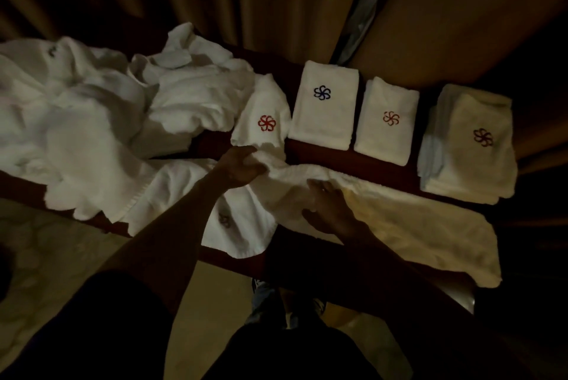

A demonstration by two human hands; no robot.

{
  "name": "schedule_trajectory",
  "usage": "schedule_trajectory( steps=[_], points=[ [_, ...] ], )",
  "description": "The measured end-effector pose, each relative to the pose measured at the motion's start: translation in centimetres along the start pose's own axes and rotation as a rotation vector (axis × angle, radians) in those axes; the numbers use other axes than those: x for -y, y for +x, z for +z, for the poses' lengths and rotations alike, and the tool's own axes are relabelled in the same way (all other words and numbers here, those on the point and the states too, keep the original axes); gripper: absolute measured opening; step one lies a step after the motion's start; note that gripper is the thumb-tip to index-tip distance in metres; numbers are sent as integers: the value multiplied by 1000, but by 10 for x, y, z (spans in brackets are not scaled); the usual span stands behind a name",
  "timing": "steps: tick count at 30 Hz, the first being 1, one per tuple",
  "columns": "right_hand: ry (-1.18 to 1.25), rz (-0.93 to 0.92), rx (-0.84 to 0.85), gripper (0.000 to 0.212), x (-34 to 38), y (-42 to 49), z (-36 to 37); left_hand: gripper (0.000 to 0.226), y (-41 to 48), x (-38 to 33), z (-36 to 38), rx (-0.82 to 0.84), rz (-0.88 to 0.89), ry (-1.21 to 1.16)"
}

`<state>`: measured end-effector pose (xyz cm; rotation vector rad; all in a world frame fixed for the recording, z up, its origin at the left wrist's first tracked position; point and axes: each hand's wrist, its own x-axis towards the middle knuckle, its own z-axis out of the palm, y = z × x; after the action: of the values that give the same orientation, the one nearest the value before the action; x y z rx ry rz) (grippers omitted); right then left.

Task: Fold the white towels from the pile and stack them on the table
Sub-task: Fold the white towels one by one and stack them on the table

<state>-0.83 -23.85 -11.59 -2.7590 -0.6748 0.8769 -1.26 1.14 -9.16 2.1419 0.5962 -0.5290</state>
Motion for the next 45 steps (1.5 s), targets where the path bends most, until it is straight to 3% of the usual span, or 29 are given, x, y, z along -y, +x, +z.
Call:
schedule_trajectory(
  steps=[4, 10, 13, 16, 20, 22, 25, 28, 32, 35, 37, 40, 45],
  points=[
    [118, 86, 30, 82, 0, 6, -4, 76, -7, -15, -12, -81, -7, 113],
    [129, 113, 25, 83, 4, 12, 4, 43, -11, -8, -20, 17, -36, -267],
    [114, 119, 44, 84, 1, 14, 11, 60, -12, 2, -18, 37, -28, -301],
    [80, 121, 44, 83, -4, 15, 15, 57, -15, 10, -21, 180, -40, -333],
    [54, 139, 50, 83, -3, 15, 22, 95, -18, 23, -26, 264, -49, -228],
    [70, 154, 49, 84, -1, 16, 25, 79, -18, 23, -25, 194, -43, -176],
    [98, 186, 50, 83, 1, 16, 22, 53, -15, 18, -29, -14, -20, -316],
    [132, 203, 33, 81, 4, 14, 18, 63, -9, 20, -34, -92, 32, -332],
    [124, 215, 18, 80, 7, 10, 18, 75, -13, 37, -29, -223, 72, 4],
    [133, 200, -21, 76, 7, 7, 18, 62, -21, 46, -17, -325, 77, 89],
    [148, 196, -84, 68, 7, 4, 17, 52, -22, 47, -12, -347, 44, 129],
    [58, 252, -248, 52, 1, -2, 15, 54, -18, 53, -11, -296, -6, 173],
    [3, 405, -309, 42, -17, -13, 25, 36, -11, 54, -9, -328, 38, 193]
  ],
)
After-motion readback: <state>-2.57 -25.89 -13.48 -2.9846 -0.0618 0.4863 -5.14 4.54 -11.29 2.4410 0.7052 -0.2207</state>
